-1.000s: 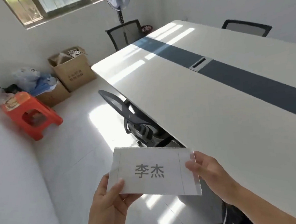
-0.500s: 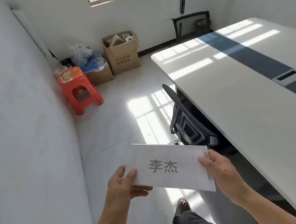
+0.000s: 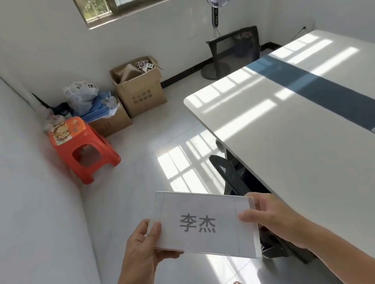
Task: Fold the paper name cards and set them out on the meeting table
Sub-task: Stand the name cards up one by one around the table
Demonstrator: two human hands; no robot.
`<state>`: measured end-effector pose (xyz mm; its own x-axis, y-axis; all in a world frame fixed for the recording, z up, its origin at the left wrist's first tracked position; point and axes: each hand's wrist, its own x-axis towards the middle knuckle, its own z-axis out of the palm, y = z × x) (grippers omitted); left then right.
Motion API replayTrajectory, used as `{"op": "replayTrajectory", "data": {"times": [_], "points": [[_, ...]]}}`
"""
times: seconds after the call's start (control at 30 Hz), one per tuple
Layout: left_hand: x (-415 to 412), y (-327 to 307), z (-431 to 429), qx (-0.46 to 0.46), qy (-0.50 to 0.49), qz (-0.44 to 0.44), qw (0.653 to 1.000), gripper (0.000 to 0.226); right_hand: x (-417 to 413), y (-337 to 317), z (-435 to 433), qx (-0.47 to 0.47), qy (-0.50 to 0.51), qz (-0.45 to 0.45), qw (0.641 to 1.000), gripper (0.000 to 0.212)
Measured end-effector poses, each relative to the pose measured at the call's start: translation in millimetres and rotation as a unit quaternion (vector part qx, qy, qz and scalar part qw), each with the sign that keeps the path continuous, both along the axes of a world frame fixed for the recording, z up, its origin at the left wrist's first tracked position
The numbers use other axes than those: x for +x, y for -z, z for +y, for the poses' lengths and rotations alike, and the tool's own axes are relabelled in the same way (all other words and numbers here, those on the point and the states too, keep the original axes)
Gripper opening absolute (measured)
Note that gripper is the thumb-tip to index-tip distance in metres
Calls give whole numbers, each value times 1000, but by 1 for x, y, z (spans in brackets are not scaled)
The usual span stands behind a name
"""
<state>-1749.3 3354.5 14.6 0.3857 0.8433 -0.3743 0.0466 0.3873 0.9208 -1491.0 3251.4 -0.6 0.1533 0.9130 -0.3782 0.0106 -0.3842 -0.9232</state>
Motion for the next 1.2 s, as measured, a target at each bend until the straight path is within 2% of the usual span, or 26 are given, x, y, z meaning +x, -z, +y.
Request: {"op": "replayTrajectory", "data": {"times": [0.2,0.37,0.53,0.73,0.87,0.97,1.03,1.1,1.2], "points": [[85,6,96,8,122,0,992,31,65,-10,62,-13,60,-121,991,39],[168,11,168,30,268,-8,963,35,100,-12,106,-66,89,-141,984,31],[256,13,211,19,412,-45,910,23,127,-14,117,-106,195,-106,969,25],[351,40,200,-29,576,-30,816,30,152,-3,67,-148,350,-74,922,19],[420,73,182,63,617,35,784,41,197,8,31,-213,401,-146,879,20],[462,124,181,191,583,153,774,33,248,17,8,-282,398,-247,837,20],[483,156,185,304,554,254,732,33,288,27,0,-317,389,-309,808,22],[501,183,189,390,530,308,687,39,331,42,-6,-346,377,-366,777,27],[514,216,191,425,513,364,651,50,392,71,-10,-366,363,-421,746,30]]}}
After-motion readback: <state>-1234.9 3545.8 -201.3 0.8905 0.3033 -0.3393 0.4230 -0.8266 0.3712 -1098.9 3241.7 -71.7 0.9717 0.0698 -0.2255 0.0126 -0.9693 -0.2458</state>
